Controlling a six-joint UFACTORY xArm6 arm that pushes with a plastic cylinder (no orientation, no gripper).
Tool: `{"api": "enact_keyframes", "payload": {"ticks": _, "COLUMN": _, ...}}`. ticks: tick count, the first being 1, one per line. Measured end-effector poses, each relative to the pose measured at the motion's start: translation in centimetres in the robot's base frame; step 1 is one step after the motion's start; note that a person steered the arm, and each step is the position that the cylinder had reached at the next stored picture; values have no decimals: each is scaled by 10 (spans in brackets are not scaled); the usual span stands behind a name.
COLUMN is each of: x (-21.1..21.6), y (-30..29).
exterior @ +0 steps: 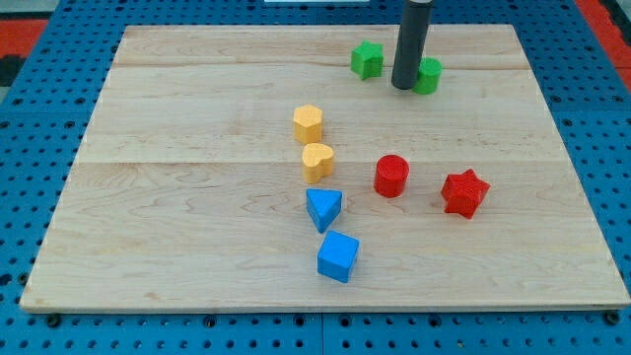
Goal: Separate the green blocks from each other
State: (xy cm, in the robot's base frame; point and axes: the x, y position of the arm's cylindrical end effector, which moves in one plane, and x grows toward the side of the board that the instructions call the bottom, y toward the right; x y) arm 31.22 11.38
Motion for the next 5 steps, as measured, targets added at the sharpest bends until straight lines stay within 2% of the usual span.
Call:
{"api": "enact_keyframes", "payload": {"ticks": 3, "x": -77, "y": 3}}
{"api": "enact_keyframes", "payload": {"ticks": 4, "x": -73, "y": -46}}
{"api": "enact_keyframes", "payload": {"ticks": 5, "x": -54, "y": -39}}
